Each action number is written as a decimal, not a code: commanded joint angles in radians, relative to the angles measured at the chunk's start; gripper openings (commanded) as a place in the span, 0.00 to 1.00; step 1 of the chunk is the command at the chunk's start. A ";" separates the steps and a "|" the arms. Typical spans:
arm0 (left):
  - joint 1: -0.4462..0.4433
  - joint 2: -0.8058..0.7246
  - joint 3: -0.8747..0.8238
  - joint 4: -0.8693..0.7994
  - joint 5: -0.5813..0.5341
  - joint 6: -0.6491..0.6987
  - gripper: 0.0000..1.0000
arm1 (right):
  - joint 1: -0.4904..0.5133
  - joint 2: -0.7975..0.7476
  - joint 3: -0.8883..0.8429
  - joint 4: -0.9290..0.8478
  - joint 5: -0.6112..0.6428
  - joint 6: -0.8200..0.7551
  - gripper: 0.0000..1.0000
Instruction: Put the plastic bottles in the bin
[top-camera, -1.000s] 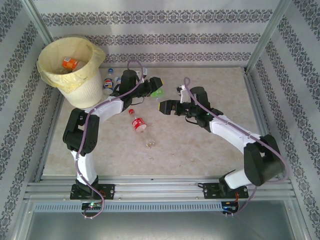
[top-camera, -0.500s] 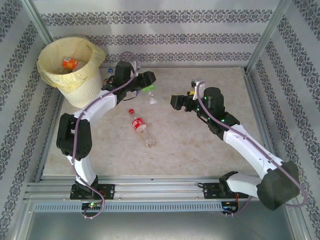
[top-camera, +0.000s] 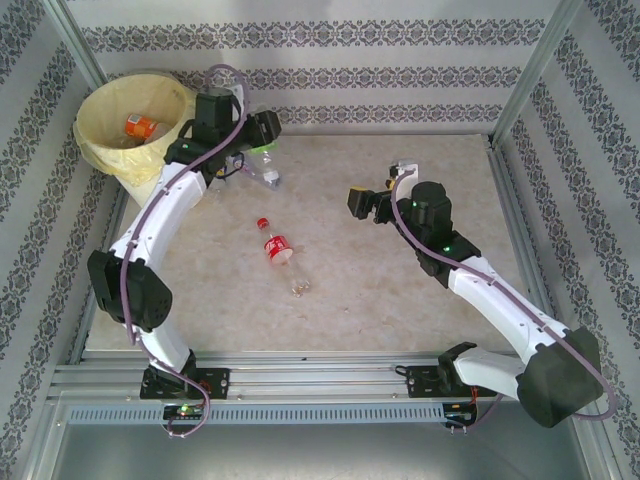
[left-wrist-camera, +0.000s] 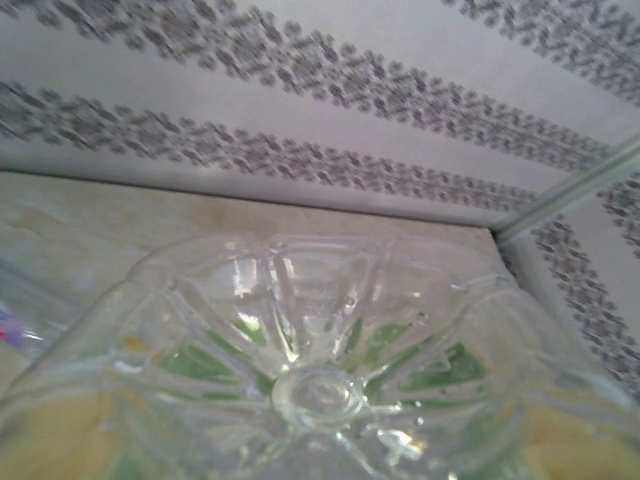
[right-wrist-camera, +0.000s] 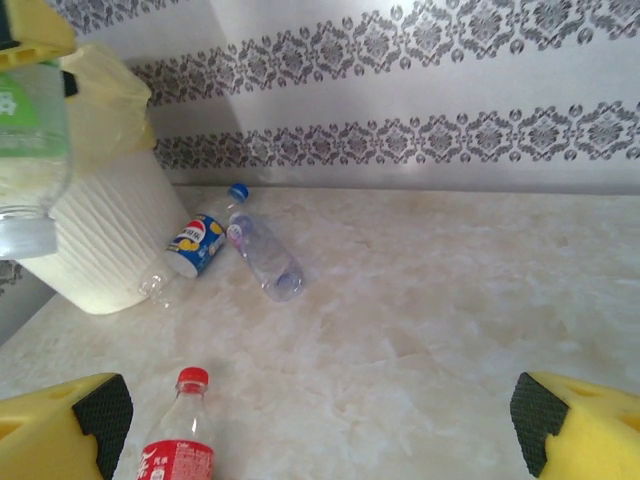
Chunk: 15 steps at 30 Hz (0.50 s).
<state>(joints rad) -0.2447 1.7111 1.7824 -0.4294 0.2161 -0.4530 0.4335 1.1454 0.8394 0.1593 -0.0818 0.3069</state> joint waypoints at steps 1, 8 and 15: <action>0.027 -0.083 0.066 -0.086 -0.166 0.100 0.56 | -0.012 -0.032 -0.014 0.060 0.071 -0.003 0.98; 0.035 -0.189 0.041 0.017 -0.430 0.207 0.56 | -0.014 -0.044 -0.033 0.074 0.115 0.006 0.98; 0.087 -0.181 0.102 0.076 -0.582 0.328 0.57 | -0.014 -0.038 -0.032 0.079 0.106 0.004 0.98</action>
<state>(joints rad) -0.1833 1.5177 1.8500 -0.4084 -0.2497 -0.2150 0.4271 1.1187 0.8196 0.1955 0.0120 0.3103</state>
